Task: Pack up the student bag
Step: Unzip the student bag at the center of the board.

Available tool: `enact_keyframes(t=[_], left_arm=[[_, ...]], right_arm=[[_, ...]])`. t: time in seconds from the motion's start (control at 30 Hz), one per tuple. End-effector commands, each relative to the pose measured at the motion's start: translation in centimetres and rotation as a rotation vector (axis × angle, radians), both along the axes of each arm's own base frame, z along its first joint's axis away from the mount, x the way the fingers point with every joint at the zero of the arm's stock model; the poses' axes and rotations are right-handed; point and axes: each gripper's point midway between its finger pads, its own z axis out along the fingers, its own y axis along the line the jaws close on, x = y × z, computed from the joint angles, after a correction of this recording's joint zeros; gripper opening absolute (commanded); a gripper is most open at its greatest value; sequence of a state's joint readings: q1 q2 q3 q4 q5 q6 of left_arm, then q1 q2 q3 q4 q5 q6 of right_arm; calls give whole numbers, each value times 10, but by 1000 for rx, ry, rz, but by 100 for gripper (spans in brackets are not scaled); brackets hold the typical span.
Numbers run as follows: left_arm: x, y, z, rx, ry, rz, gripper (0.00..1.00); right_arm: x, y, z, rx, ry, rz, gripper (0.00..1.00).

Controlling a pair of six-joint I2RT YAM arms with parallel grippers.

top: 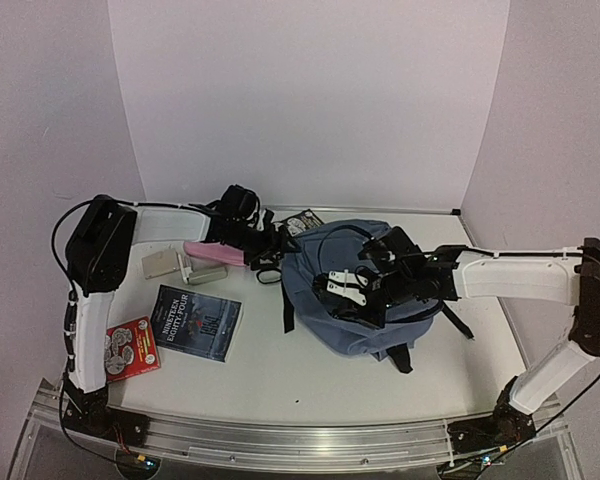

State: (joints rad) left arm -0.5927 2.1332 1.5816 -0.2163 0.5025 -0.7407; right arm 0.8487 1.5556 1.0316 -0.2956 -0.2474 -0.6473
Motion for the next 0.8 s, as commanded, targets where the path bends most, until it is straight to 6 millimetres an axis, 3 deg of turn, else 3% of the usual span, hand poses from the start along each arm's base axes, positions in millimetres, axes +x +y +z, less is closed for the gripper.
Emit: enact_keyframes(t=[0.0, 0.13, 0.27, 0.5, 0.6, 0.77], left_arm=[[-20, 14, 59, -34, -115, 51, 84], [-51, -9, 46, -46, -76, -27, 84], [-64, -34, 35, -59, -30, -99, 83], [-82, -36, 24, -96, 35, -100, 82], [-89, -36, 19, -107, 48, -99, 83], [-96, -54, 9, -93, 70, -143, 81]], right_arm=[[25, 26, 29, 117, -42, -78, 0], [38, 36, 37, 145, -65, -105, 0], [49, 45, 47, 167, -80, -129, 0], [55, 42, 70, 187, -138, -145, 0], [46, 39, 66, 181, -125, -118, 0], [32, 37, 45, 162, -54, -85, 0]])
